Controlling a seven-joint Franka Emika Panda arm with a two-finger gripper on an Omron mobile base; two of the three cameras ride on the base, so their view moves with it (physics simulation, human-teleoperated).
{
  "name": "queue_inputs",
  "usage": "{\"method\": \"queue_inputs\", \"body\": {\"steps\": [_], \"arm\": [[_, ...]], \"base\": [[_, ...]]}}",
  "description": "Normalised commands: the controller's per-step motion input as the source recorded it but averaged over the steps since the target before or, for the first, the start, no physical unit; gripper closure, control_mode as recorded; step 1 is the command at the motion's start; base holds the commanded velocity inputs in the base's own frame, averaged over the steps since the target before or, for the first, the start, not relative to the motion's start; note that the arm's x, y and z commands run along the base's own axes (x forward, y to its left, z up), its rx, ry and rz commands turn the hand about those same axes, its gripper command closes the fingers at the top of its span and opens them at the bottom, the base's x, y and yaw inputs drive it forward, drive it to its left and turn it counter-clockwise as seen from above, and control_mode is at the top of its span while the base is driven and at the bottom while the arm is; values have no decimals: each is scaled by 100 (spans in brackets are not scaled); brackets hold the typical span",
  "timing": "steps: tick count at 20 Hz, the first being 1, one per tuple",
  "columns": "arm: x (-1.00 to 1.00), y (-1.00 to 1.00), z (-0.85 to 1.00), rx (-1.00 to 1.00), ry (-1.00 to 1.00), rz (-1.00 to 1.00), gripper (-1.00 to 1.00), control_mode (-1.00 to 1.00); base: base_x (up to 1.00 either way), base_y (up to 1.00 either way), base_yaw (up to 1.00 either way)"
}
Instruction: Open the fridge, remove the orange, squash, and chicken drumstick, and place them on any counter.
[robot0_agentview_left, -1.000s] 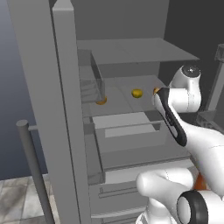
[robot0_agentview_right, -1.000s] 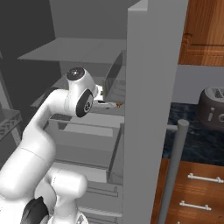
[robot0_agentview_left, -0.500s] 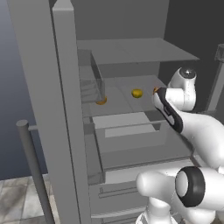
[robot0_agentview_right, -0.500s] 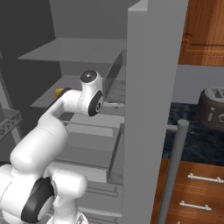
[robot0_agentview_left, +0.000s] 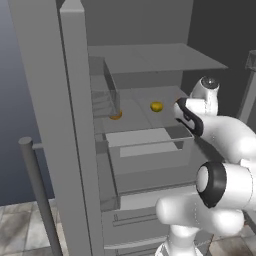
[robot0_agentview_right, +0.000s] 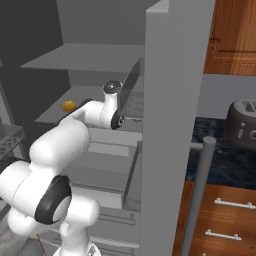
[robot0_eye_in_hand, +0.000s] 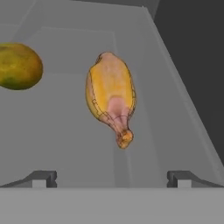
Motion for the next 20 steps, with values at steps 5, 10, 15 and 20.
{"method": "queue_inputs", "body": {"steps": [5,10,15,20], "arm": [[39,0,-17,0,1,0,-100,-100],[35,0,-18,0,3,0,-100,-100],[39,-1,-9,0,2,0,-100,-100],[34,-3,-10,0,1,0,-100,-100]], "base": [[0,0,0],[0,0,0],[0,0,0],[0,0,0]]}}
